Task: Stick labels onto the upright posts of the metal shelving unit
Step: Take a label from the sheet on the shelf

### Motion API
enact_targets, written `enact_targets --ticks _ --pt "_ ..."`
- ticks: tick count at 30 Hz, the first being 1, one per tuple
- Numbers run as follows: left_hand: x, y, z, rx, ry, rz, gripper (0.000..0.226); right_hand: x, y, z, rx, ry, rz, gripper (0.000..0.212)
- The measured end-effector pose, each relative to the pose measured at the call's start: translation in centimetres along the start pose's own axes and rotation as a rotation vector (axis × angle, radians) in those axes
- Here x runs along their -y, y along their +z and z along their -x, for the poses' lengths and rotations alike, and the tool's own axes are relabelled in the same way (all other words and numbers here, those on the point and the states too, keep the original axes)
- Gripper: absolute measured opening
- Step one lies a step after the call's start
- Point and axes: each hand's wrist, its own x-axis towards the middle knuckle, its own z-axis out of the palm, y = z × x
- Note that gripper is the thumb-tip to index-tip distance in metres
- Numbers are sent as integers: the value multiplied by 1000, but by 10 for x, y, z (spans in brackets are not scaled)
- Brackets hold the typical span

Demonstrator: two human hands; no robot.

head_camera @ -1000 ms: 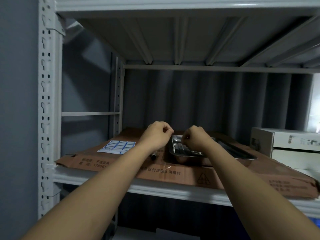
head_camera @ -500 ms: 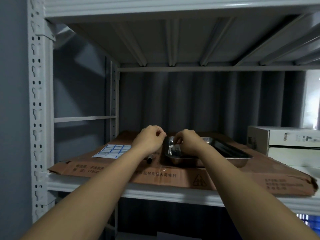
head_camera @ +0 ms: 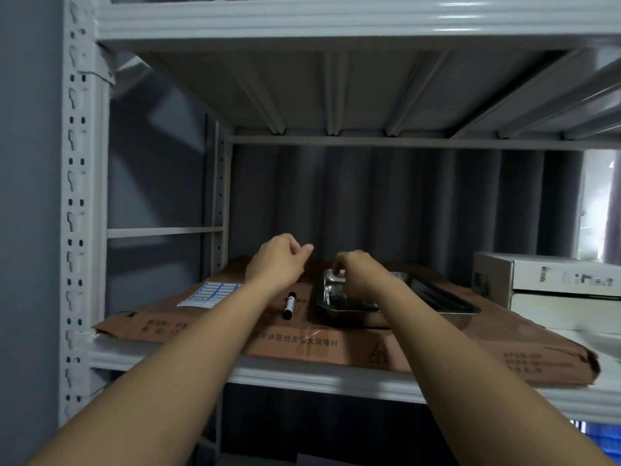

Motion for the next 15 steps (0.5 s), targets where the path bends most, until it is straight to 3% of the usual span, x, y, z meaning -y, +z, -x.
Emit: enact_targets --ticks 3,5,8,11,13,15 --pt "2 -1 2 -5 34 1 3 4 -2 4 7 -6 29 28" --pt "1 -4 7 -3 69 -28 17 6 -4 7 15 -8 26 33" --pt "-1 -10 13 6 30 -11 11 13 -4 11 9 -16 53 24" --pt "6 -15 20 20 46 1 9 24 2 16 -11 -44 66 34" --pt "10 -22 26 18 94 -68 32 33 5 19 -65 -86 75 33" --pt "15 -32 32 -40 101 -83 19 47 8 21 -115 -108 57 22"
